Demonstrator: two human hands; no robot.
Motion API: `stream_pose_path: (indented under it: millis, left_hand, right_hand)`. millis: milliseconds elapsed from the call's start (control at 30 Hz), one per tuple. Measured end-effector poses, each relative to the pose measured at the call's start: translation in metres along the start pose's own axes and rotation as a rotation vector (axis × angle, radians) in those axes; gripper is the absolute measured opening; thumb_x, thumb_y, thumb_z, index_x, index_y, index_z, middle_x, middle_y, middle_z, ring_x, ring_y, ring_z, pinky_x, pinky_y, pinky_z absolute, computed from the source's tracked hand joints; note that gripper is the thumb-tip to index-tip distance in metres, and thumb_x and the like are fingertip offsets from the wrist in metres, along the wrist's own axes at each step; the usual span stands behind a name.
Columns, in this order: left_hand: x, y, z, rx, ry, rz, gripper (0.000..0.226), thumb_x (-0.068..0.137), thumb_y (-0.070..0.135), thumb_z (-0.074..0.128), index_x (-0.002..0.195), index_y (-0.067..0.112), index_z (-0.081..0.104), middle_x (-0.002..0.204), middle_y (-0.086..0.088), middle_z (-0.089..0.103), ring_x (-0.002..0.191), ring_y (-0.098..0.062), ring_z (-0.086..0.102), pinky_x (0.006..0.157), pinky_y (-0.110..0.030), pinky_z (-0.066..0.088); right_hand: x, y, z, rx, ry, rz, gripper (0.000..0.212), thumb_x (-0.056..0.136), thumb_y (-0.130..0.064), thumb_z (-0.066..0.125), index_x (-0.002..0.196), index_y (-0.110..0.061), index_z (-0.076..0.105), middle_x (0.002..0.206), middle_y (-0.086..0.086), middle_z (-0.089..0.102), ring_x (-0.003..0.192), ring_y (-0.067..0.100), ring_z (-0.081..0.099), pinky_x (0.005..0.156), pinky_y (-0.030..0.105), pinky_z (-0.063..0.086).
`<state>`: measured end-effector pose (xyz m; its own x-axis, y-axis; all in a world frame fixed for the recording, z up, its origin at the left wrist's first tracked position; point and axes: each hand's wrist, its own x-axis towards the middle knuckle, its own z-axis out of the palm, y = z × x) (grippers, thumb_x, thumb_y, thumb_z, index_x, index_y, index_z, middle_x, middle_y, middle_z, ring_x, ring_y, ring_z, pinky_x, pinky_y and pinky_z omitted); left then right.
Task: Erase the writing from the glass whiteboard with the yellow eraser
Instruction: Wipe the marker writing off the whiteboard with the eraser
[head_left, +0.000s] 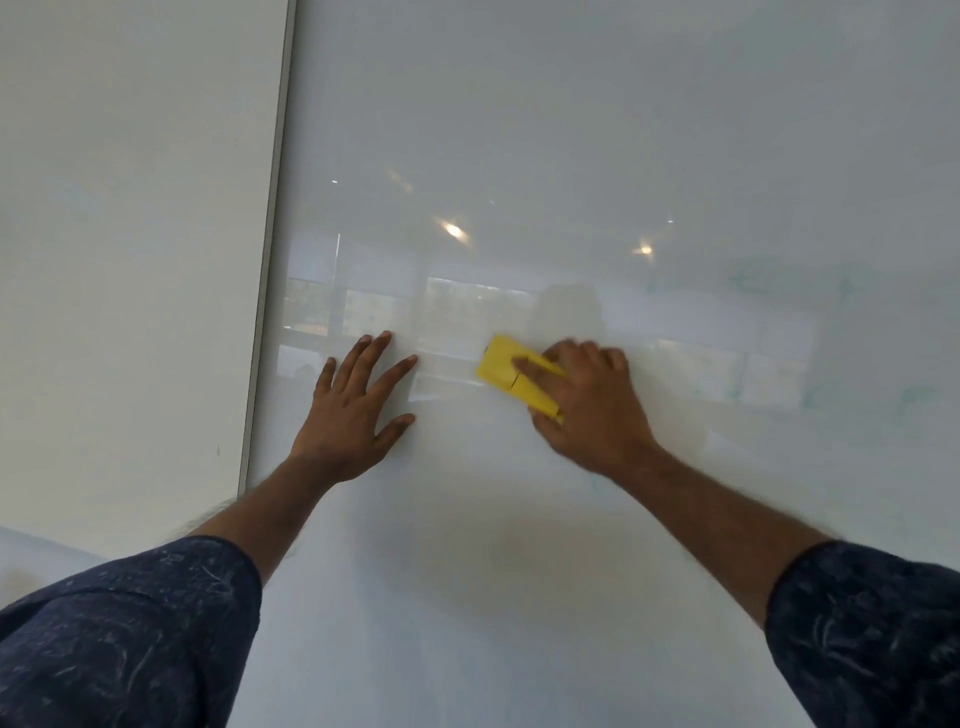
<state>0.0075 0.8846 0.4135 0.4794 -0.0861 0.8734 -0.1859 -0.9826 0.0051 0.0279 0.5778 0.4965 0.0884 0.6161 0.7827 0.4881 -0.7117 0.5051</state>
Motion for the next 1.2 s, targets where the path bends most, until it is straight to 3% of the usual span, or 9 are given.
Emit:
stream_pose_path:
  millis: [133,367,467,567,700,833,967,1033,1200]
  left_hand:
    - [-0.002,0.004,0.004,-0.031,0.005,-0.027,0.071,0.094,0.06,0.037,0.158,0.033,0.02,0.17,-0.001,0.001,0.156,-0.019,-0.008,0.123,-0.056,0.006]
    - [-0.002,0.008,0.003,-0.013,-0.015,-0.026,0.072,0.095,0.06,0.036,0.158,0.031,0.02,0.17,-0.004,0.0,0.156,-0.022,-0.007,0.123,-0.058,0.005]
    - [0.001,0.013,0.002,-0.011,0.019,-0.055,0.071,0.093,0.06,0.039,0.156,0.027,0.028,0.168,-0.01,0.013,0.155,-0.031,0.006,0.121,-0.061,0.013]
    - [0.013,0.025,0.0,-0.02,0.073,-0.045,0.071,0.093,0.059,0.041,0.154,0.023,0.034,0.165,-0.013,0.021,0.152,-0.036,0.015,0.119,-0.061,0.021]
    - [0.03,0.047,0.006,-0.038,0.062,0.01,0.072,0.095,0.059,0.039,0.158,0.027,0.023,0.17,-0.005,0.003,0.156,-0.026,-0.004,0.122,-0.06,0.008]
    - [0.025,0.058,0.022,-0.041,0.078,-0.022,0.076,0.097,0.06,0.035,0.16,0.028,0.007,0.17,0.0,-0.007,0.156,-0.024,-0.01,0.122,-0.062,0.003]
    - [0.02,0.059,0.027,-0.042,0.089,-0.039,0.071,0.1,0.058,0.027,0.16,0.028,0.004,0.17,0.0,-0.007,0.156,-0.024,-0.008,0.122,-0.062,0.004]
    - [0.019,0.06,0.028,-0.033,0.087,-0.042,0.07,0.1,0.056,0.025,0.161,0.028,0.004,0.17,-0.001,-0.006,0.156,-0.024,-0.008,0.122,-0.062,0.004]
    - [0.018,0.061,0.027,-0.025,0.079,-0.049,0.071,0.1,0.056,0.027,0.161,0.027,0.006,0.17,-0.002,-0.003,0.156,-0.024,-0.006,0.122,-0.061,0.006]
  right_hand:
    - [-0.008,-0.012,0.007,0.023,0.019,0.111,0.06,0.071,-0.039,0.064,0.13,-0.028,0.056,0.109,0.009,0.056,0.092,0.033,0.051,0.078,0.04,0.035]
    - [-0.09,-0.064,0.039,0.056,-0.191,-0.343,0.049,0.079,-0.026,0.06,0.128,-0.024,0.055,0.106,0.011,0.06,0.084,0.031,0.054,0.075,0.04,0.037]
    - [-0.059,-0.033,0.023,0.015,-0.111,-0.251,0.054,0.074,-0.035,0.066,0.127,-0.024,0.06,0.104,0.011,0.062,0.084,0.03,0.056,0.076,0.039,0.035]
    - [-0.015,0.007,-0.001,-0.033,0.009,-0.029,0.058,0.073,-0.039,0.067,0.129,-0.025,0.058,0.103,0.01,0.059,0.085,0.032,0.056,0.076,0.04,0.032]
    - [-0.001,0.02,-0.014,-0.065,0.054,0.187,0.06,0.073,-0.041,0.065,0.131,-0.027,0.055,0.108,0.009,0.056,0.09,0.033,0.053,0.078,0.041,0.034]
    - [-0.06,-0.012,0.011,-0.006,-0.054,-0.106,0.058,0.073,-0.038,0.066,0.129,-0.025,0.058,0.107,0.01,0.062,0.085,0.033,0.057,0.075,0.039,0.032]
    - [-0.08,-0.01,0.011,-0.059,-0.123,-0.345,0.051,0.078,-0.038,0.06,0.127,-0.024,0.058,0.104,0.009,0.063,0.081,0.029,0.056,0.076,0.04,0.036]
    - [-0.057,0.006,0.0,-0.105,-0.074,-0.295,0.054,0.075,-0.04,0.065,0.126,-0.023,0.06,0.103,0.01,0.064,0.081,0.03,0.057,0.075,0.039,0.037]
    - [0.004,0.044,-0.027,-0.154,0.035,0.121,0.057,0.075,-0.043,0.064,0.129,-0.026,0.055,0.103,0.007,0.057,0.086,0.032,0.053,0.077,0.041,0.034]
